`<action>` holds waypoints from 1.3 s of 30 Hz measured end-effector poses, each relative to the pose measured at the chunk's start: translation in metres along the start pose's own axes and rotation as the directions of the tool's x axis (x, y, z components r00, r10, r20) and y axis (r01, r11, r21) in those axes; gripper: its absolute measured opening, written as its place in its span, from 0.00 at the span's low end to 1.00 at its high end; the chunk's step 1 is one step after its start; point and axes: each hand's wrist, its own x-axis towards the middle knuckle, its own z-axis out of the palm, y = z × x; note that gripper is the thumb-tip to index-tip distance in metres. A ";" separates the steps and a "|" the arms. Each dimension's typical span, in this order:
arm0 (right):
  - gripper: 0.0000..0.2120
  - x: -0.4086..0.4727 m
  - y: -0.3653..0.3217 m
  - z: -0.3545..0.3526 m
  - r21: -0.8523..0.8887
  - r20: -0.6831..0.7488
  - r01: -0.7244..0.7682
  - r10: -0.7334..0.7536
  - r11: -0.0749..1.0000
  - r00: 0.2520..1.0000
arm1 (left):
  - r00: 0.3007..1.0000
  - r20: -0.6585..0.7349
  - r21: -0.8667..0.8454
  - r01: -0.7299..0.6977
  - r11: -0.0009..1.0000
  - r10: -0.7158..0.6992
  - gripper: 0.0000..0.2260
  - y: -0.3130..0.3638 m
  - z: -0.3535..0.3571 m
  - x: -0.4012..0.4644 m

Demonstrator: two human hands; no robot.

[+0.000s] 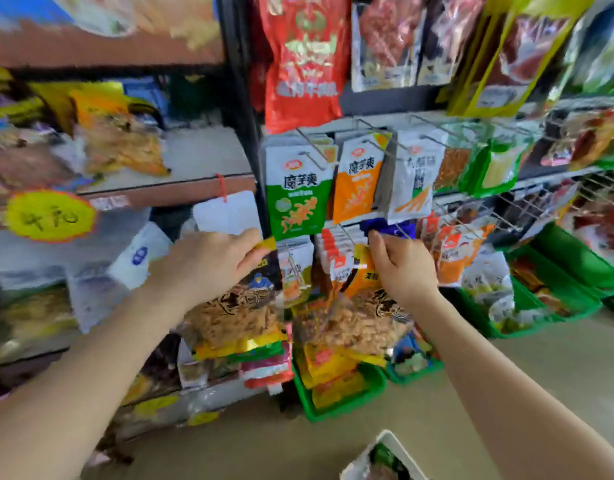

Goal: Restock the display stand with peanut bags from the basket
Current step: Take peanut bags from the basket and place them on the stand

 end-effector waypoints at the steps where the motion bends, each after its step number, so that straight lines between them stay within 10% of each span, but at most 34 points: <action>1: 0.22 0.016 -0.027 0.003 0.013 -0.011 0.057 -0.057 0.998 0.998 | 0.999 -0.029 0.038 0.026 0.999 -0.025 0.24 -0.021 -0.014 -0.006; 11: 0.23 0.131 -0.250 0.066 0.048 -0.217 0.383 -0.364 0.923 0.906 | 0.982 -0.188 0.259 0.083 0.962 -0.034 0.21 -0.229 -0.137 -0.043; 21: 0.27 0.223 -0.333 0.099 0.029 -0.281 0.342 -0.320 0.939 0.905 | 0.978 -0.189 0.352 0.153 0.923 -0.089 0.12 -0.363 -0.137 0.001; 39: 0.14 0.313 -0.310 0.251 -0.134 0.295 0.383 -0.332 0.914 0.896 | 0.955 0.019 0.211 0.286 0.935 -0.297 0.13 -0.402 -0.024 0.026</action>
